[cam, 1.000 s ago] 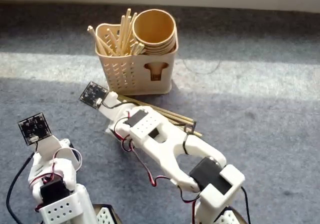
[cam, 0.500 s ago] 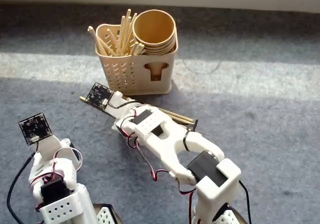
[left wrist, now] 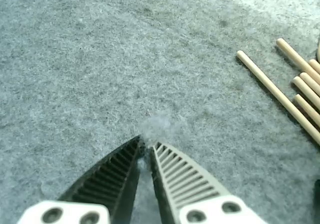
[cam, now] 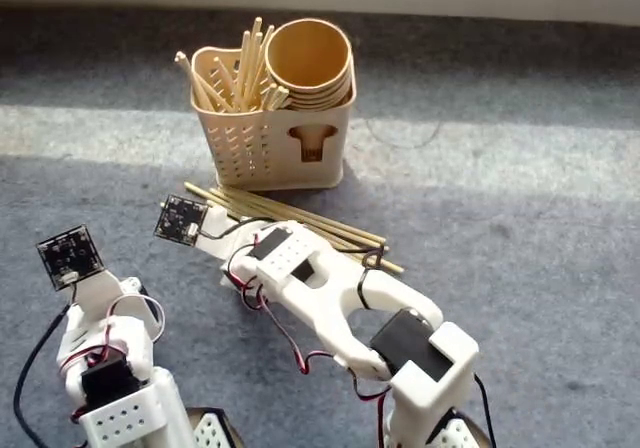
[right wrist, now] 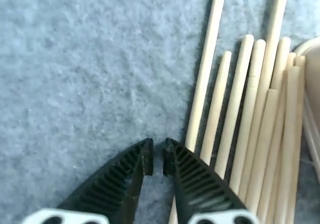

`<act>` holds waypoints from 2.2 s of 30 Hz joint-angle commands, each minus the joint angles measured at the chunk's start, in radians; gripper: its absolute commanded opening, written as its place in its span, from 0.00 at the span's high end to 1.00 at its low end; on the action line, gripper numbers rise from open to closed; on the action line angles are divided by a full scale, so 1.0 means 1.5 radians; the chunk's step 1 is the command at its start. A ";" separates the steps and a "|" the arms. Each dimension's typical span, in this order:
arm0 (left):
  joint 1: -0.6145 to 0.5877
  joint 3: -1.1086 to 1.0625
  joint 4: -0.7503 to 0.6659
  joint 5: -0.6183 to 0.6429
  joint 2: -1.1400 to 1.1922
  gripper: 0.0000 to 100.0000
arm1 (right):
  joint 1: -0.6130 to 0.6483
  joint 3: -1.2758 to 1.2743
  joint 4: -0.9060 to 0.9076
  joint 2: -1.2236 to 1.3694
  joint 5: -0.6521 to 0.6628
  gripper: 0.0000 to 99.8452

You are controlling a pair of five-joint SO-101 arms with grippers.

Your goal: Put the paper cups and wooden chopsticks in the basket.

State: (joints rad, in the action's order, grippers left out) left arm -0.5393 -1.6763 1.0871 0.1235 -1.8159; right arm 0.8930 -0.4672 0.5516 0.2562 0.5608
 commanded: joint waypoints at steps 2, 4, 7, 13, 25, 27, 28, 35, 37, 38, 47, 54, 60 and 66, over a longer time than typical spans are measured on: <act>-0.013 -0.013 -0.001 -0.007 -0.006 0.99 | 0.004 -0.007 0.016 -0.003 0.010 0.95; -0.013 -0.013 -0.001 -0.007 -0.006 0.99 | 0.003 -0.007 0.016 -0.003 0.010 0.95; -0.013 -0.013 -0.001 -0.007 -0.006 0.99 | -0.005 -0.007 0.016 -0.014 0.008 0.95; -0.013 -0.013 0.000 -0.007 -0.006 0.99 | -0.009 -0.013 0.043 -0.149 0.005 0.95; -0.013 -0.013 0.000 -0.007 -0.006 0.99 | -0.035 0.004 0.034 -0.069 -0.043 0.86; -0.013 -0.013 0.000 -0.007 -0.006 0.99 | -0.035 0.028 0.028 -0.049 -0.044 0.86; -0.013 -0.013 0.000 -0.007 -0.006 0.99 | -0.035 0.037 0.028 -0.038 -0.043 0.86; -0.013 -0.013 0.000 -0.007 -0.006 0.99 | -0.022 0.047 0.054 0.008 0.020 0.91; -0.013 -0.013 0.000 -0.007 -0.006 0.99 | -0.011 0.050 0.090 0.008 0.045 0.97; -0.013 -0.013 0.000 -0.007 -0.006 0.99 | -0.007 0.051 0.108 0.008 0.054 0.99; -0.013 -0.013 0.000 -0.007 -0.006 0.99 | -0.017 0.051 0.129 -0.009 0.070 0.99; -0.013 -0.013 0.001 -0.007 -0.006 0.99 | -0.067 0.047 0.129 -0.135 0.055 0.99; -0.013 -0.013 0.001 -0.007 -0.006 0.99 | -0.085 0.046 0.129 -0.201 -0.002 0.99; -0.013 -0.013 0.000 -0.007 -0.006 0.99 | -0.085 0.024 0.130 -0.266 -0.019 0.99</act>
State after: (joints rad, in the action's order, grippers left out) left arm -0.5393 -1.6763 1.0871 0.1235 -1.8159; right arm 0.7779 -0.4196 0.7403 -0.0522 0.5608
